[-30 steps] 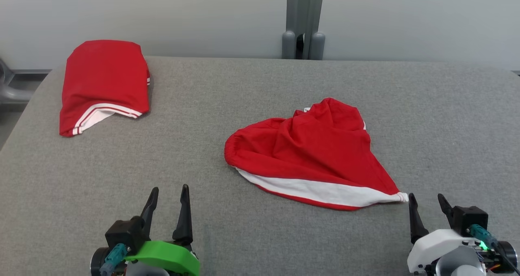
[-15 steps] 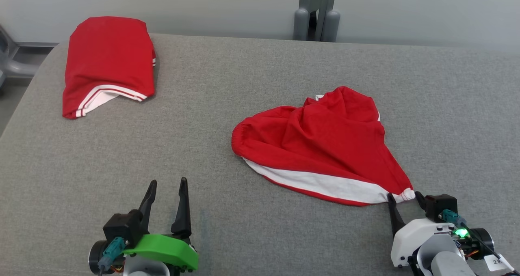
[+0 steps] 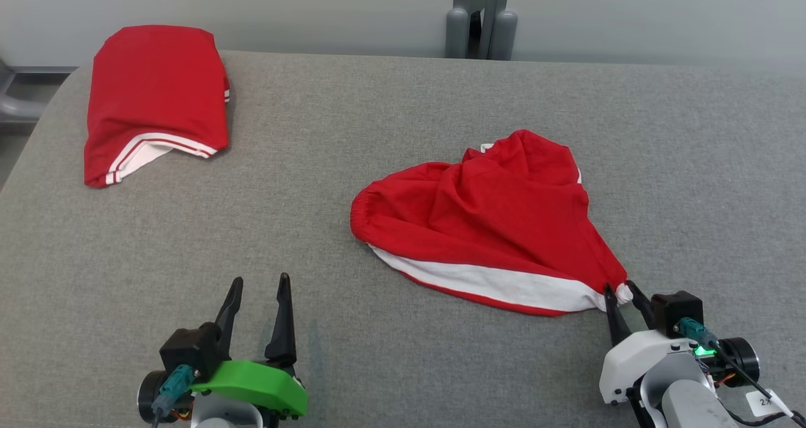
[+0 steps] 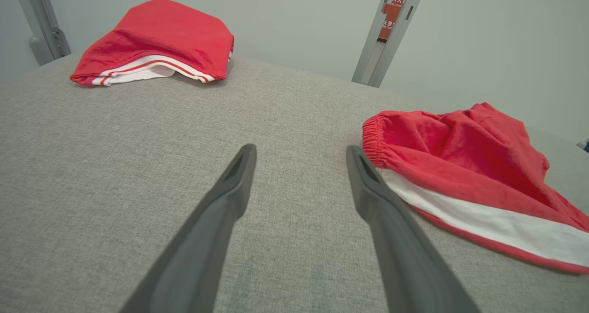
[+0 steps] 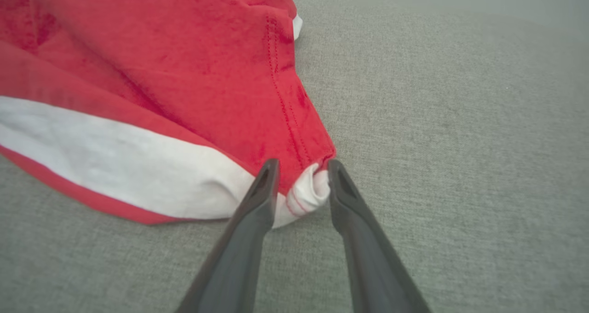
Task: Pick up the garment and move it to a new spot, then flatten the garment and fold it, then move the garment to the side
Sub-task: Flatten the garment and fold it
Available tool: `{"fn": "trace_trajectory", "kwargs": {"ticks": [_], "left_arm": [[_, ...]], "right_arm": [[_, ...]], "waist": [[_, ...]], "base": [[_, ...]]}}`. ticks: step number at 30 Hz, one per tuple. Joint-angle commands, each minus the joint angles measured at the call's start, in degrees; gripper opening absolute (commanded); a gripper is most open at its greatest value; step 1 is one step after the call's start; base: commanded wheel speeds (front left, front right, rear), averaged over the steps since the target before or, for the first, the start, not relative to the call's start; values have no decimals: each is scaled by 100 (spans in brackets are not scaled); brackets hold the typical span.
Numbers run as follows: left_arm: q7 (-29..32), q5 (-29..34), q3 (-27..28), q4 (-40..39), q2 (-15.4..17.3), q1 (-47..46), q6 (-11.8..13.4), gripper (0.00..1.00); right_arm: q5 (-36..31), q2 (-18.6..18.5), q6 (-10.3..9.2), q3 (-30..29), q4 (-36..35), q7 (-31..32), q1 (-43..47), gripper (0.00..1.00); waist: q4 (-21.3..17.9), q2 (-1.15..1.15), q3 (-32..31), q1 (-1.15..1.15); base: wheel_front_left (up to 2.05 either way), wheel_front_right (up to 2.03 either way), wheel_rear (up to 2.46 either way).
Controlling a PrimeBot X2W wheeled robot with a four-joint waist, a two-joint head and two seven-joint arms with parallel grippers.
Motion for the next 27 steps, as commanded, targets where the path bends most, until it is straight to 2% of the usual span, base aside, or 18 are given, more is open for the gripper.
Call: {"fn": "trace_trajectory", "kwargs": {"ticks": [1, 4, 5, 7, 9, 10, 19, 27], "left_arm": [[0, 9, 3, 18, 2, -81, -17, 100], [0, 5, -7, 31, -1, -97, -18, 100], [0, 2, -9, 33, -2, -103, -19, 100], [0, -10, -9, 44, -3, -106, -20, 100], [0, -32, -23, 73, -5, -110, -40, 100], [0, -44, -54, 113, -6, -122, -74, 100], [308, -225, -731, 964, -9, -825, -521, 100], [293, -280, -1423, 2299, -13, -1895, -609, 100]], "right_arm": [[-28, -19, -2, 8, -3, -26, -18, 44], [-63, -20, -2, -2, 43, 38, -6, 40], [-57, -20, -2, -14, 61, 61, -1, 35], [-68, -20, -2, -45, 75, 72, 10, 22], [-29, -22, -2, -105, 53, 57, 14, 5], [-9, -20, -2, -125, 30, 42, 11, 0], [58, -21, -2, -268, -163, 11, -146, 0], [121, -20, -2, -133, -194, 35, -440, 0]], "waist": [[-3, 0, 2, 0], [2, 0, 9, 0], [6, 0, 12, 0], [11, 0, 21, 0], [13, 0, 38, 0], [12, 0, 51, 0], [-87, 0, 230, 0], [-365, 0, 586, 0]], "base": [[0, 0, 0], [0, 0, 0], [0, 0, 0], [0, 0, 0], [0, 0, 0], [0, 0, 0], [0, 0, 0], [0, 0, 0]]}}
